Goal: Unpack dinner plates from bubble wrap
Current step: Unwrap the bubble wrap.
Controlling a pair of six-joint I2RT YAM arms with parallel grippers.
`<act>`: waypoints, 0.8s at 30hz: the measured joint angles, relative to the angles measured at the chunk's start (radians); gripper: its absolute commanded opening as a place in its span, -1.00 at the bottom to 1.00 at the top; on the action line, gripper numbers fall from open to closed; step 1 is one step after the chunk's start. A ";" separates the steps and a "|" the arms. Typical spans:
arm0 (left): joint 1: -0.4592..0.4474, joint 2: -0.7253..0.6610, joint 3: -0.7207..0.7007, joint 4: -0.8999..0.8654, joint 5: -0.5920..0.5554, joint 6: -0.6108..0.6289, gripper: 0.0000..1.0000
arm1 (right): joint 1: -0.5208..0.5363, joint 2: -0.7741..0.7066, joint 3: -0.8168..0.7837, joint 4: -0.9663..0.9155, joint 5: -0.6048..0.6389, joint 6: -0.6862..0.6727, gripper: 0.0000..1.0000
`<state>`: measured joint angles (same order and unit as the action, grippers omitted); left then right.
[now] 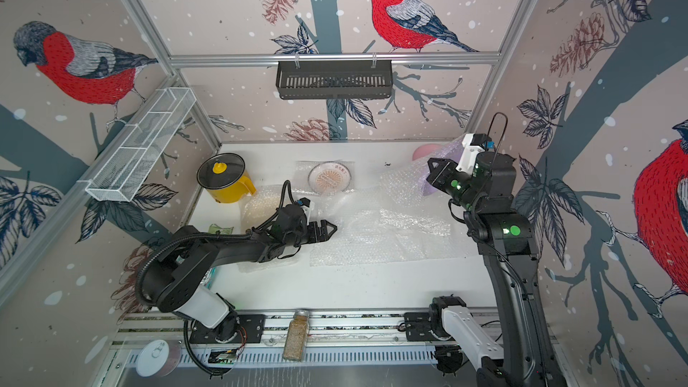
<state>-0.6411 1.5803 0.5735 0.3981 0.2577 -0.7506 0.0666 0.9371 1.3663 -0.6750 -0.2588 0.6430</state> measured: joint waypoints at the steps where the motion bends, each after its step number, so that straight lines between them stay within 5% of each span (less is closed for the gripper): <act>1: 0.003 -0.008 -0.002 -0.013 -0.002 0.001 0.95 | 0.000 0.006 0.018 -0.021 0.010 -0.015 -0.92; 10: 0.004 -0.032 0.024 -0.111 0.002 0.025 0.95 | 0.087 0.109 0.184 -0.179 0.103 -0.122 -0.93; 17: 0.004 -0.049 0.052 -0.138 0.016 0.025 0.95 | 0.375 0.251 0.002 -0.172 0.240 -0.141 -0.93; 24: 0.004 -0.137 0.110 -0.184 0.031 0.025 0.95 | 0.522 0.455 -0.069 -0.092 0.322 -0.136 -0.87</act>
<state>-0.6369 1.4437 0.6838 0.2138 0.2886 -0.7258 0.5888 1.3926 1.2976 -0.7673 0.0628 0.5072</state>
